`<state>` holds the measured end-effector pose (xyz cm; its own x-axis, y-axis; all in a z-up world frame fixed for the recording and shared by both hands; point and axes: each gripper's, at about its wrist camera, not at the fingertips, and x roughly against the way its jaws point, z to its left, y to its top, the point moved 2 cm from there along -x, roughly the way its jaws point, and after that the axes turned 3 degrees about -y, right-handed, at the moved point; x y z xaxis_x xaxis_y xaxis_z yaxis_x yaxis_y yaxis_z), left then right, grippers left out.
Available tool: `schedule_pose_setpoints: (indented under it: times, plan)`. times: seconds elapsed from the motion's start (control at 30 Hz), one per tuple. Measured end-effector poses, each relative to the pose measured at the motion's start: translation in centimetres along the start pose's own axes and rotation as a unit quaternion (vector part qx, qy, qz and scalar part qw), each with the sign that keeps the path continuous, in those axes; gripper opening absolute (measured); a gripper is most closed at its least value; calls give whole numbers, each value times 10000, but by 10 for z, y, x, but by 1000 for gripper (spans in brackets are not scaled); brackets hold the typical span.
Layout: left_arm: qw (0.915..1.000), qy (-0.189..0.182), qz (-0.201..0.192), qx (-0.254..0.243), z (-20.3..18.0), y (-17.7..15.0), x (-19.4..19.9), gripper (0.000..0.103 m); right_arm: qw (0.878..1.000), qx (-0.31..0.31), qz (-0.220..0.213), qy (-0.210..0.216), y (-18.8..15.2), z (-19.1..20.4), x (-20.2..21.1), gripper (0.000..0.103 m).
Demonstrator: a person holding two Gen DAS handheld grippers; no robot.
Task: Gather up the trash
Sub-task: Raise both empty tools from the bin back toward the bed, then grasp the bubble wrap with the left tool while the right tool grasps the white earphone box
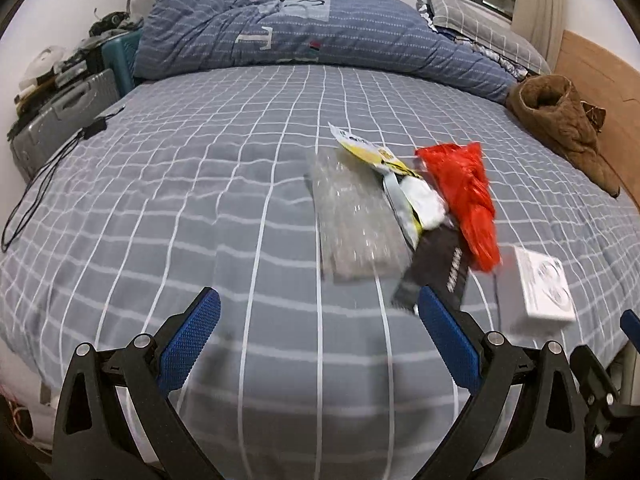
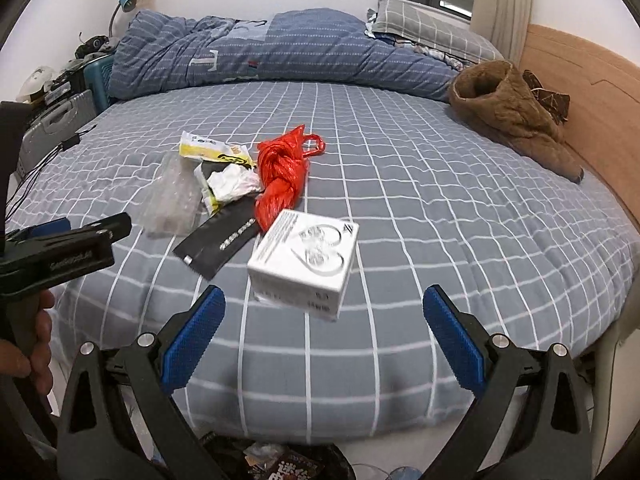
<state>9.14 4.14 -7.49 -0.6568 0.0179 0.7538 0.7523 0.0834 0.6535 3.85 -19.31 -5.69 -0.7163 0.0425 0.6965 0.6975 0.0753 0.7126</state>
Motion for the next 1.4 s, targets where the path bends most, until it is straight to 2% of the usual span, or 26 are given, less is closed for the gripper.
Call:
schedule_pose_setpoints:
  times: [0.37,0.57,0.77,0.87,0.93,1.0,1.23,1.4]
  plan:
    - [9997,8,249,17,-2,37,-65,97,9995,-121,274,62,20,8,-47,95]
    - [9993,22,378,-26,-9,42,-87,95,9990,-143,425,30,18,11,-61,95]
    - [9984,40,552,-130,-15,38,-101,78,9984,-175,541,37,14,10,-68,95]
    - [9982,7,582,-139,-16,36,-103,65,9979,-184,621,64,13,9,-70,85]
    - [9980,-28,601,-204,-20,35,-104,52,9976,-180,656,118,12,9,-71,81]
    - [9979,-23,598,-262,-22,34,-105,48,9975,-146,680,146,12,11,-72,72]
    - [9981,-96,584,-169,-20,35,-103,35,9972,-181,692,201,12,9,-71,72]
    - [9982,-87,573,-151,-21,35,-97,32,9973,-200,680,205,13,6,-70,72]
